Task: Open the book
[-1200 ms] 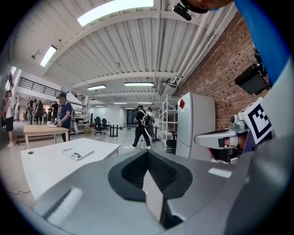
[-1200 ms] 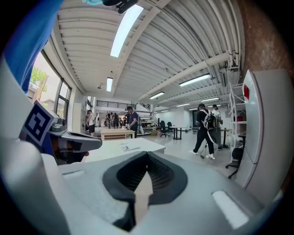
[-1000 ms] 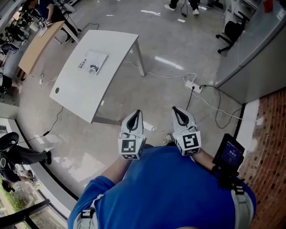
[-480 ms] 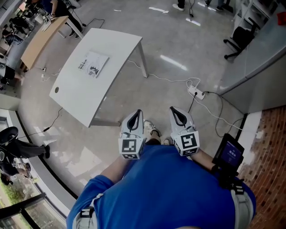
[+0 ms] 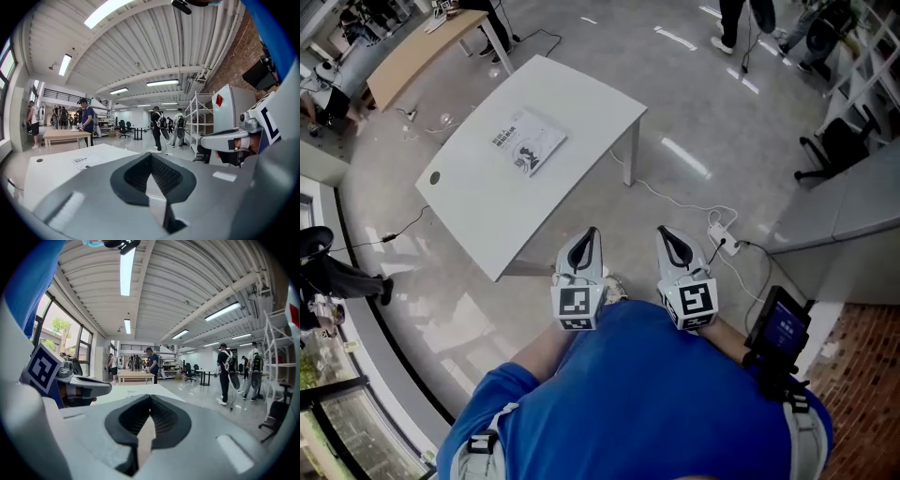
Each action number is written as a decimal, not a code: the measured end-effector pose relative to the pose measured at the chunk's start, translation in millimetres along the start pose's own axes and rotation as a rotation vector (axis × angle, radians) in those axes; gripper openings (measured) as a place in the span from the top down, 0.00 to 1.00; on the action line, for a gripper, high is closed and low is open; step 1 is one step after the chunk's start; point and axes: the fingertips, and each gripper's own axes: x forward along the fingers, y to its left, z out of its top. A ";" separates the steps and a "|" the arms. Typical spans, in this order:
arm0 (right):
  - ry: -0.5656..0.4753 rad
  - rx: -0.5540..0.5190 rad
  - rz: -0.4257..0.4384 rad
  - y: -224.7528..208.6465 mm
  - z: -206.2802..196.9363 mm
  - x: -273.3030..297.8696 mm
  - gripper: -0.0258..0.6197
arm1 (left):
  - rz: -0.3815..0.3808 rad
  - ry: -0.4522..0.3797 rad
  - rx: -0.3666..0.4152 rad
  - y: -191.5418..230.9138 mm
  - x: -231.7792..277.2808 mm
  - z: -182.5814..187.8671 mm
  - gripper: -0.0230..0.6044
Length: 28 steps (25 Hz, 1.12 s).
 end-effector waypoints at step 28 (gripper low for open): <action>-0.035 -0.112 0.425 7.9 54.7 269.0 0.96 | 0.484 0.045 -0.098 192.7 96.1 2.7 0.95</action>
